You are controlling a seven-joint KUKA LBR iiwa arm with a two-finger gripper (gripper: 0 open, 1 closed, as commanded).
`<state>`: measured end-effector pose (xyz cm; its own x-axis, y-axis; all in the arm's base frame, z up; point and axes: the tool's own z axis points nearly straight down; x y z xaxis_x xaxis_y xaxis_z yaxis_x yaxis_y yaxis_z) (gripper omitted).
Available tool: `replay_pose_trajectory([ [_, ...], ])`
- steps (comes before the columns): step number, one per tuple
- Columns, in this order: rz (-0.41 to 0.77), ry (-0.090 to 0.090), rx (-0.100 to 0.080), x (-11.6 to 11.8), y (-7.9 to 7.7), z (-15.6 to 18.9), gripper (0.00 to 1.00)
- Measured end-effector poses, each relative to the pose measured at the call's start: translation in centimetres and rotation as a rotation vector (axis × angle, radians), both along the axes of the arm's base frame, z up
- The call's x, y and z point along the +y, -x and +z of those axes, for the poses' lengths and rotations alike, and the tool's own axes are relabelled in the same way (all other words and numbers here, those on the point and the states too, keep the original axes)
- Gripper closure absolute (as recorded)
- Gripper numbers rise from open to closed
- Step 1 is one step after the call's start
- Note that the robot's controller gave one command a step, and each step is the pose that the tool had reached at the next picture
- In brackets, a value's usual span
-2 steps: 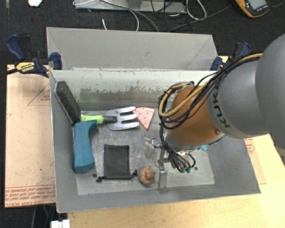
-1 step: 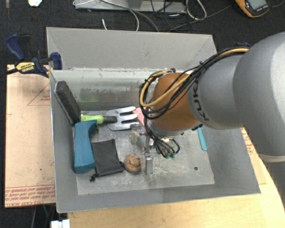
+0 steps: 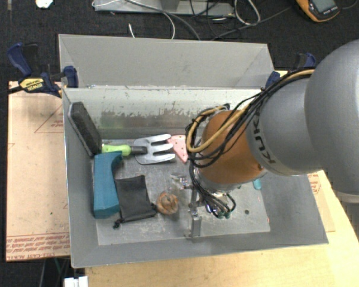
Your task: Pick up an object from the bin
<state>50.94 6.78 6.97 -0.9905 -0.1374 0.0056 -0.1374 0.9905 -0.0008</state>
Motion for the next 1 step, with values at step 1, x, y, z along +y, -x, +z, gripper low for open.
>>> replay_pose_trajectory([
  [1,0.028,-0.003,-0.017,2.81,-0.31,1.99,0.0],
])
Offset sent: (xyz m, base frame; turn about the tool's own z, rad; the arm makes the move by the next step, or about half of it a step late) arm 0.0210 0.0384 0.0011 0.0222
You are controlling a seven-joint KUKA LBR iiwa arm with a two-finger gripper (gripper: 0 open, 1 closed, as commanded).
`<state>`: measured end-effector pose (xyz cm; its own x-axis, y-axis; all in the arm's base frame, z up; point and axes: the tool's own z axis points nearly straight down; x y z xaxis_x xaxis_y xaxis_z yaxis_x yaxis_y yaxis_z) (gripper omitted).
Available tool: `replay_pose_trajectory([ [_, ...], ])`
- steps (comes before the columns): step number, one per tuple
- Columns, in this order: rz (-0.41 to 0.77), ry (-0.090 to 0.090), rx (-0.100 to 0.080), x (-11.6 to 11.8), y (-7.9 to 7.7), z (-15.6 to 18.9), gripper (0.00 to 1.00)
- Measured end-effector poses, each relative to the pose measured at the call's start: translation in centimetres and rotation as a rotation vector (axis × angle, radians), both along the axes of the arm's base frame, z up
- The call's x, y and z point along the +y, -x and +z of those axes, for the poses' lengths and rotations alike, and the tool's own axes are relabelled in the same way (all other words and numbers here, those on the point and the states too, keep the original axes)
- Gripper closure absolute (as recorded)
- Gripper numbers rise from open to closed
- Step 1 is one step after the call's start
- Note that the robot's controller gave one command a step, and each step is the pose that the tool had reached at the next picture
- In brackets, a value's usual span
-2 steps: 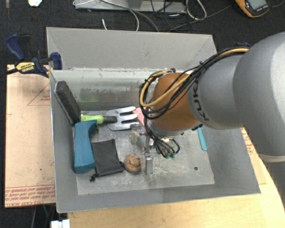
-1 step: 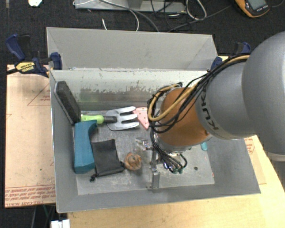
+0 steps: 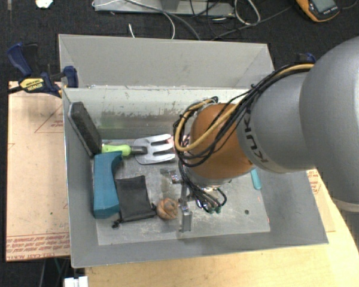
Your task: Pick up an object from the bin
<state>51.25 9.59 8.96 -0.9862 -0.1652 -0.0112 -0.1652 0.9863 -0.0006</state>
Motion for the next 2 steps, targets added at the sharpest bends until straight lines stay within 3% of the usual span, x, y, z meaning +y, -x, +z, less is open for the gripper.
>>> replay_pose_trajectory([
  [1,-0.049,0.003,0.016,1.09,-1.85,-1.84,1.0],
  [2,-0.049,0.003,0.016,1.09,-1.86,-1.84,1.0],
])
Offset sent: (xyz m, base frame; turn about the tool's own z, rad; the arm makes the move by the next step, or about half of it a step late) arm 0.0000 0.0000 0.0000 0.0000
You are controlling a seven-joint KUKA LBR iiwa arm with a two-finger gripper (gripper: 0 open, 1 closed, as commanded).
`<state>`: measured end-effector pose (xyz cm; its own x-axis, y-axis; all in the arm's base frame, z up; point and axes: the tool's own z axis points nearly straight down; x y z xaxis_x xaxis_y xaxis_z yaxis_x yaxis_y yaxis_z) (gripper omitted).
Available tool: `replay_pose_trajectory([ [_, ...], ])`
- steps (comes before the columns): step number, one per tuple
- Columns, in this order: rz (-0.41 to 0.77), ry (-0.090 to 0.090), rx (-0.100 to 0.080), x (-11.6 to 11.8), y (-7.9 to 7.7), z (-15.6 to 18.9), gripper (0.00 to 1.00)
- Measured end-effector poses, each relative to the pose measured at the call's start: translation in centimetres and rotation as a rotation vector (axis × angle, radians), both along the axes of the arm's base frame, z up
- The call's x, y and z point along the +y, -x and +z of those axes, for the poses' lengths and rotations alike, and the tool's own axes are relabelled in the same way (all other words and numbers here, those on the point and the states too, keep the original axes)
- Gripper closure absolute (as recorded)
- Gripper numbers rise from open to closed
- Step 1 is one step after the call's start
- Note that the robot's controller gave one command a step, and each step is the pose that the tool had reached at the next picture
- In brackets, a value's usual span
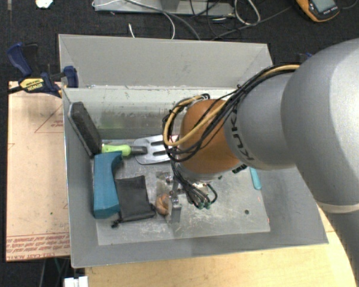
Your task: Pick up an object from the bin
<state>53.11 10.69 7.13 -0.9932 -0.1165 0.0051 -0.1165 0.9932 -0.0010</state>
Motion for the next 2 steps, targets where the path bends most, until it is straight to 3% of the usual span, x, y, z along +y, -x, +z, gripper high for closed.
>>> replay_pose_trajectory([
  [1,0.003,0.001,0.005,-0.4,-0.1,5.8,1.0],
  [2,0.007,0.002,0.008,-1.2,0.5,14.2,1.0],
])
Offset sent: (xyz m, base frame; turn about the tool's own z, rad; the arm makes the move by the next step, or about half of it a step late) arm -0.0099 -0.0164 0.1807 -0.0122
